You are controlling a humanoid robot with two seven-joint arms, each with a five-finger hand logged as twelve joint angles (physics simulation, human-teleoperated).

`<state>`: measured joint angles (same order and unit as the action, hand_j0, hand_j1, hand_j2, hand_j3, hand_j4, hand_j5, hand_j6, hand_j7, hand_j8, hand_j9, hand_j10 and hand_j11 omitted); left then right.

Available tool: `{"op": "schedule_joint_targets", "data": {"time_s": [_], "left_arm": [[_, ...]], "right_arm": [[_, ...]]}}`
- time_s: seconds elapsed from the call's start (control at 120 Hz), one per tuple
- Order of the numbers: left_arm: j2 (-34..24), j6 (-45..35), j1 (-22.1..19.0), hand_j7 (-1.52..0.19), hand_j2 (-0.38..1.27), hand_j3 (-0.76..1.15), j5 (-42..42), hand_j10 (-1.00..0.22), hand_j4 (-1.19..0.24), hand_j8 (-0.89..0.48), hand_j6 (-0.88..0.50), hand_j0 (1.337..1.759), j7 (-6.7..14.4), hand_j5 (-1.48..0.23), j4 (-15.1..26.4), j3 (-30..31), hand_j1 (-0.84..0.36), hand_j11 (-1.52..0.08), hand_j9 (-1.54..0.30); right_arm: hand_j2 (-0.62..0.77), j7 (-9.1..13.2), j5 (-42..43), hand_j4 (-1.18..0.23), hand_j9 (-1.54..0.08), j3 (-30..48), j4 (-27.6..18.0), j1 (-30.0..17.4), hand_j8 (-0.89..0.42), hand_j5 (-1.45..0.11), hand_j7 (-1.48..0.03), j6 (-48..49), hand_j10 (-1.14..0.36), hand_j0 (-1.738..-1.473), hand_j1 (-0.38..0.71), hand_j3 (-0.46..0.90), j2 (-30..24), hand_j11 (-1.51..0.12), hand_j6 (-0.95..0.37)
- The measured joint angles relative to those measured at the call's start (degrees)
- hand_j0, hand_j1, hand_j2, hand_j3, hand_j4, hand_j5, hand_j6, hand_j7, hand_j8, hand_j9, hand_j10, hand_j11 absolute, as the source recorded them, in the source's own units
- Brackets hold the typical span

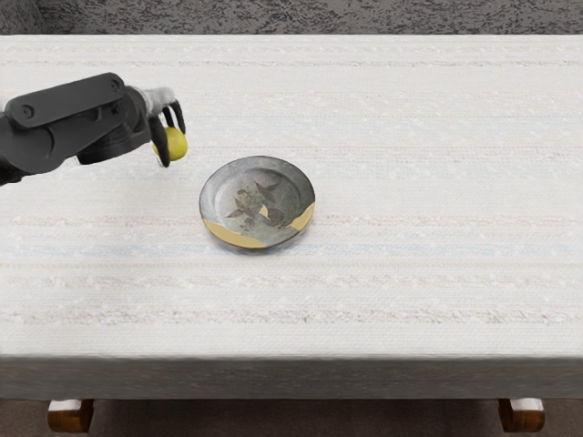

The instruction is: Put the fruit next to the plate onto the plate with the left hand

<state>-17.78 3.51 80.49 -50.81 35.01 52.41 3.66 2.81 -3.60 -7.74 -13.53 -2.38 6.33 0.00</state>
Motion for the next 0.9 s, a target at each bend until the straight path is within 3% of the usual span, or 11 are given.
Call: {"op": "schedule_joint_targets", "data": {"time_s": [0.058, 0.2, 0.308, 0.4, 0.558, 0.675, 0.742, 0.9], "left_arm": [[1.4, -0.03, 0.51, -1.14, 0.6, 0.0, 0.04, -0.8, -0.61, -0.43, -0.33, 1.652, -0.02, -1.16, -0.02, -0.15, -0.33, -1.09, -1.08], [4.59, -0.06, 0.49, -1.11, 0.54, 0.0, -0.19, -0.8, -0.65, -0.46, -0.36, 1.652, -0.04, -1.15, -0.02, -0.24, -0.3, -1.09, -1.09], [7.5, -0.05, 0.47, -1.1, 0.65, 0.0, -0.1, -0.8, -0.68, -0.51, -0.41, 1.654, -0.06, -1.14, 0.01, -0.25, -0.33, -1.09, -1.08], [7.23, -0.1, 0.37, -1.1, 0.69, 0.0, -0.17, -0.8, -0.71, -0.54, -0.44, 1.654, -0.05, -1.13, 1.18, -0.24, -0.34, -1.09, -1.08], [6.98, -0.24, 0.18, -1.11, 0.63, 0.0, -0.26, -0.8, -0.76, -0.59, -0.47, 1.654, -0.05, -1.12, 4.52, -0.22, -0.29, -1.1, -1.09], [7.04, -0.22, -0.66, -1.1, 0.79, 0.0, -0.21, -0.81, -0.77, -0.61, -0.46, 1.655, -0.06, -1.12, 6.08, -0.15, -0.36, -1.1, -1.09], [6.89, -0.22, -0.68, -1.08, 0.8, 0.0, -0.31, -0.8, -0.77, -0.61, -0.47, 1.655, -0.04, -1.11, 6.46, -0.03, -0.4, -1.09, -1.08], [6.71, -0.68, -0.43, -0.52, 0.38, 0.0, 1.6, -0.39, -0.37, -0.3, -0.24, 1.657, -0.01, -0.54, 6.67, -0.37, -0.02, -0.52, -0.52]], "right_arm": [[0.0, 0.0, 0.0, -0.01, -0.02, 0.0, 0.0, -0.01, -0.01, -0.02, -0.02, 0.0, -0.01, -1.658, -0.33, 0.0, 0.0, -0.02, -0.01], [0.0, 0.0, 0.0, -0.01, -0.02, 0.0, 0.0, -0.01, -0.01, -0.02, -0.02, 0.0, -0.01, -1.658, -0.33, 0.0, 0.0, -0.02, -0.01], [0.0, 0.0, 0.0, -0.01, -0.02, 0.0, 0.0, 0.0, -0.01, -0.02, -0.02, 0.0, -0.01, -1.658, -0.33, 0.0, 0.0, -0.02, -0.01], [0.0, 0.0, 0.0, -0.01, -0.02, 0.01, 0.0, 0.0, -0.01, -0.02, -0.02, 0.0, -0.01, -1.658, -0.33, 0.0, 0.0, -0.02, -0.01], [0.0, 0.0, 0.0, -0.01, -0.02, 0.01, 0.0, 0.0, -0.01, -0.02, -0.02, 0.0, -0.01, -1.658, -0.33, 0.0, 0.0, -0.02, -0.01], [0.0, 0.0, 0.0, -0.01, -0.02, 0.01, 0.0, 0.0, -0.01, -0.02, -0.02, 0.0, -0.01, -1.658, -0.33, 0.0, 0.0, -0.02, -0.01], [0.0, 0.0, 0.0, -0.01, -0.02, 0.01, 0.0, 0.0, -0.01, -0.02, -0.02, 0.0, -0.01, -1.658, -0.33, 0.0, 0.0, -0.02, -0.01], [0.0, 0.0, 0.0, -0.01, -0.02, 0.01, 0.0, 0.0, -0.01, -0.02, -0.02, 0.0, -0.01, -1.658, -0.33, 0.0, 0.0, -0.02, -0.01]]}}
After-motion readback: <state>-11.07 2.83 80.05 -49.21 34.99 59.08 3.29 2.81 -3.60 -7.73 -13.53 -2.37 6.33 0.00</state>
